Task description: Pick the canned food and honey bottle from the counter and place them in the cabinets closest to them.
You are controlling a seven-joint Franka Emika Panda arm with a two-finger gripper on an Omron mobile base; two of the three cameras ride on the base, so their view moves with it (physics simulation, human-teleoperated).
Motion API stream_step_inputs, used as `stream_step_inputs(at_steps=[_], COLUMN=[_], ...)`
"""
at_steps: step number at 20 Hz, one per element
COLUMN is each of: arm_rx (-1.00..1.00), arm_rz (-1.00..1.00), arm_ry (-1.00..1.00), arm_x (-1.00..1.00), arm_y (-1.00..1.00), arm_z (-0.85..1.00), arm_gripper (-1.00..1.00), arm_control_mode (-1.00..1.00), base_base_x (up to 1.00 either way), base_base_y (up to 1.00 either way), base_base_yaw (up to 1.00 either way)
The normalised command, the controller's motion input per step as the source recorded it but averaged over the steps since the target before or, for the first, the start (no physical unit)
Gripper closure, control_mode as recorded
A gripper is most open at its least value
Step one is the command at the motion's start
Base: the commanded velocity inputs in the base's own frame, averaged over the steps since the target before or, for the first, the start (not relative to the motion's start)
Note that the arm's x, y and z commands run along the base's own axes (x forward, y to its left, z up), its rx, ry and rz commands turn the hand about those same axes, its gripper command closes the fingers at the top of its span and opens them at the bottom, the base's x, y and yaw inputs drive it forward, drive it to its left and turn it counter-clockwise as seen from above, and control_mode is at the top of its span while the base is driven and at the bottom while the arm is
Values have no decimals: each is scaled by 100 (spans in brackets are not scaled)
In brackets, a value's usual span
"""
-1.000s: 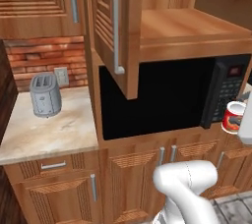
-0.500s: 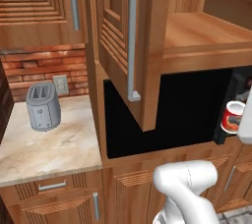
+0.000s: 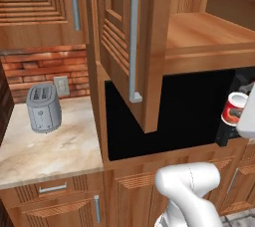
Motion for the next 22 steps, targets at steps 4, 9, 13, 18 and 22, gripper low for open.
stream_step_inputs(at_steps=[4, 9, 13, 18, 22], arm_rx=[0, 0, 2, 5, 8], arm_rz=[-10, -10, -9, -5, -4], arm_ry=[-6, -4, -3, -3, -2], arm_x=[10, 8, 5, 0, 0], arm_y=[25, 23, 13, 0, -6], arm_z=[53, 52, 50, 54, 55], arm_gripper=[100, 100, 100, 100, 100], arm_control_mode=[-100, -100, -100, -100, -100], base_base_x=[0, 0, 0, 0, 0], base_base_y=[0, 0, 0, 0, 0], base_base_yaw=[0, 0, 0, 0, 0])
